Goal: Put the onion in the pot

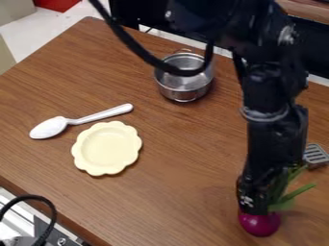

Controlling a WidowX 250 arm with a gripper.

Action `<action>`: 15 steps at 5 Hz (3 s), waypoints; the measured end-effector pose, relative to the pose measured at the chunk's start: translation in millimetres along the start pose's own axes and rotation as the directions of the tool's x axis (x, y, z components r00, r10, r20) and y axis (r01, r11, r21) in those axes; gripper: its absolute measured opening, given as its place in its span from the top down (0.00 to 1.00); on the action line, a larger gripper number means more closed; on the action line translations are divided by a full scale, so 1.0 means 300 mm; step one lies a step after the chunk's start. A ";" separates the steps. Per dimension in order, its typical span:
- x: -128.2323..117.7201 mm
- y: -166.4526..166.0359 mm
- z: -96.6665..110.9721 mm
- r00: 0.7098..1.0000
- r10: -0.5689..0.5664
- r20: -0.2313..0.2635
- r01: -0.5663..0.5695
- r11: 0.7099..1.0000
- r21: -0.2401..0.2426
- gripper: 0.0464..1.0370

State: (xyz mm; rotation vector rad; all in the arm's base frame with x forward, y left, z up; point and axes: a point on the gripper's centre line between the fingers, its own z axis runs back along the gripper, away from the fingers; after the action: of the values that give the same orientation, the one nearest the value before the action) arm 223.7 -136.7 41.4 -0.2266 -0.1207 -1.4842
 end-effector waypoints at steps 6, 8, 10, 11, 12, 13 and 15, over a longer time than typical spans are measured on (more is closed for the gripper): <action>-0.057 0.036 -0.014 0.996 0.084 0.012 -0.085 0.992 0.094 0.99; -0.188 0.080 0.125 0.970 0.241 0.011 -0.239 0.952 0.191 0.99; -0.395 0.192 0.269 0.897 0.431 0.102 -0.441 0.850 0.289 0.99; -0.473 0.259 0.320 0.849 0.505 0.159 -0.528 0.797 0.293 0.99; -0.513 0.335 0.353 0.788 0.571 0.230 -0.615 0.727 0.306 0.99; -0.530 0.407 0.354 0.732 0.623 0.275 -0.681 0.661 0.314 0.99; -0.552 0.517 0.344 0.655 0.685 0.318 -0.755 0.574 0.318 0.99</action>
State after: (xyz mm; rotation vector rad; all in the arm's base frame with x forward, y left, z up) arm 369.7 58.4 93.8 -0.0179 -0.4311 -0.5678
